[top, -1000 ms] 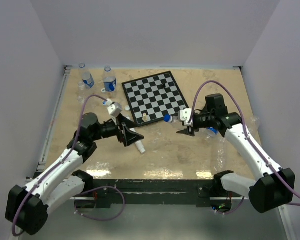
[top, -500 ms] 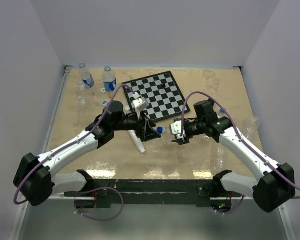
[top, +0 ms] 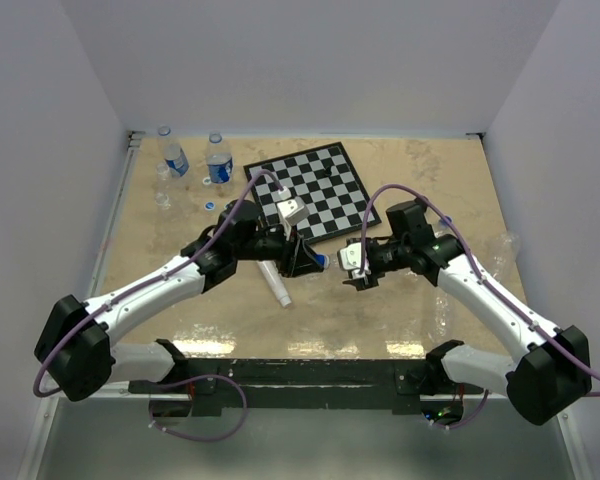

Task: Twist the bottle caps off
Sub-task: Unscrew the bottle cap from the plastic bottle.

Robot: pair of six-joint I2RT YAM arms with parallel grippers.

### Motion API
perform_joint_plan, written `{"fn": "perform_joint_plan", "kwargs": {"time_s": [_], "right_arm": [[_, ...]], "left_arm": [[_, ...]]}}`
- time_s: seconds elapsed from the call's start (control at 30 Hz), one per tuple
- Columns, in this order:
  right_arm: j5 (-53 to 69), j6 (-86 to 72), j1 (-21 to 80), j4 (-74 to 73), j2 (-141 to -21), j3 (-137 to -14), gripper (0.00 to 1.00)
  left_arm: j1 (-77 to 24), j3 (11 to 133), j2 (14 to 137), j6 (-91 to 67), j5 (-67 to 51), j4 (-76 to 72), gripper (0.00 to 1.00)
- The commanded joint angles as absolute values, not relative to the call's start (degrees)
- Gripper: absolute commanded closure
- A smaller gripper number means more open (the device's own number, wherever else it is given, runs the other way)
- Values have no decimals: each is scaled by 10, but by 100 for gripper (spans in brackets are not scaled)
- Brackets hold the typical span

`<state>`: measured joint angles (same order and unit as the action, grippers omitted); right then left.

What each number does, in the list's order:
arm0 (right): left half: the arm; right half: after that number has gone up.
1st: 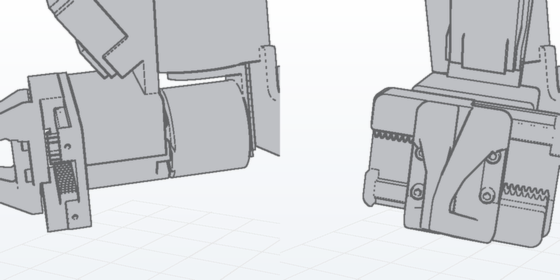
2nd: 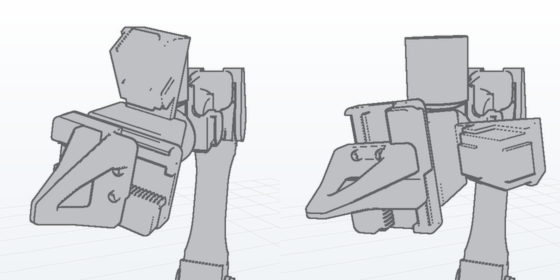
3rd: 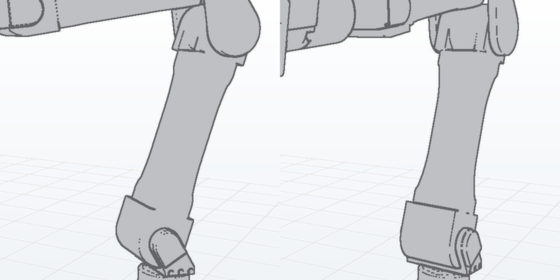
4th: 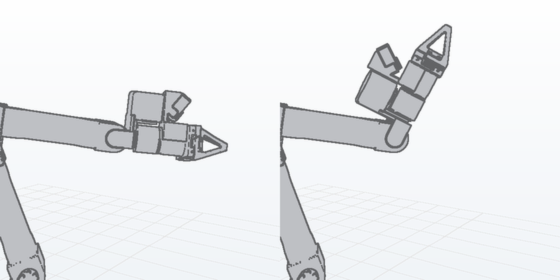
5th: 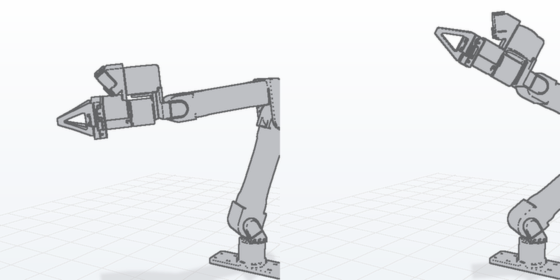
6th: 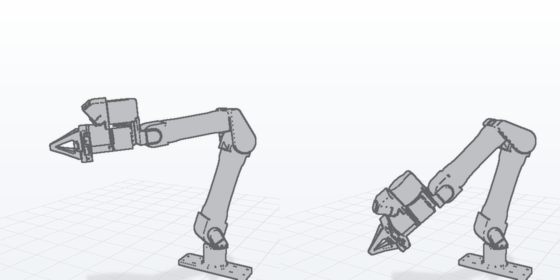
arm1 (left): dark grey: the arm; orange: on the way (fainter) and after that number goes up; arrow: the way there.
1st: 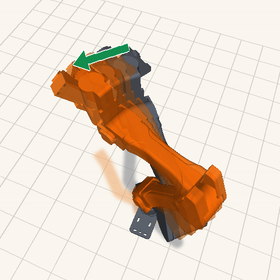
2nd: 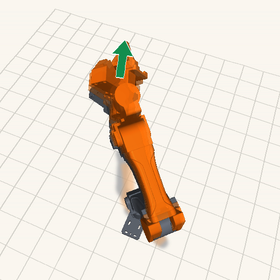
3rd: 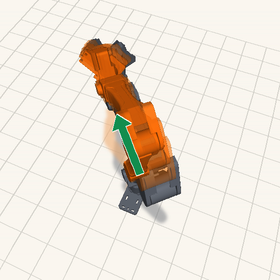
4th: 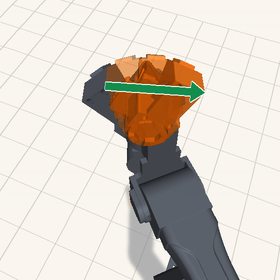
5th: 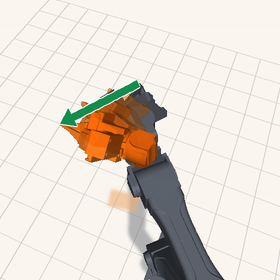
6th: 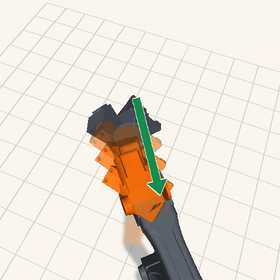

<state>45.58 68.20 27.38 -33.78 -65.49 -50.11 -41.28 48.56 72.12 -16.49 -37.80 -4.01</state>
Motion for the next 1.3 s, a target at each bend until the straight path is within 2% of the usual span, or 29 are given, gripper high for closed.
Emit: {"fn": "perform_joint_plan", "kwargs": {"time_s": [0.0, 0.07, 0.1, 0.2, 0.27, 0.33, 0.4, 0.47, 0.57, 0.7, 0.73, 0.83, 0.87, 1.03, 1.17, 1.27], "right_arm": [[456, 683, 279, -320, -655, -497, 83], [454, 679, 279, -316, -655, -497, 82], [452, 676, 279, -314, -655, -496, 81], [446, 659, 279, -305, -656, -493, 75], [439, 626, 278, -282, -652, -490, 58], [433, 609, 279, -274, -650, -490, 36], [425, 581, 279, -261, -649, -489, 23], [419, 567, 279, -251, -649, -488, 18], [404, 547, 278, -238, -650, -486, 18], [395, 524, 279, -222, -650, -490, 25], [399, 525, 279, -223, -650, -490, 32], [408, 532, 278, -230, -653, -496, 69], [410, 533, 279, -232, -653, -496, 79], [368, 520, 284, -207, -639, -489, 92], [333, 507, 288, -182, -630, -483, 94], [318, 505, 294, -174, -631, -479, 94]], "left_arm": [[-416, 515, 731, -152, -385, -42, 79], [-416, 515, 733, -159, -390, -43, 97], [-416, 515, 734, -166, -388, -44, 100], [-416, 503, 725, -197, -386, -59, 100], [-416, 491, 712, -228, -374, -76, 100], [-416, 476, 696, -267, -353, -96, 100], [-417, 458, 678, -301, -330, -118, 100], [-416, 440, 661, -329, -309, -137, 100], [-416, 420, 642, -353, -288, -161, 100], [-416, 410, 628, -358, -261, -158, 100], [-416, 407, 627, -360, -258, -160, 100], [-416, 398, 624, -377, -235, -165, 100], [-416, 393, 621, -396, -221, -173, 100], [-415, 365, 614, -559, -130, -186, 100], [-415, 426, 659, -698, -102, -52, 100], [-416, 446, 677, -768, -107, -15, 100]]}}
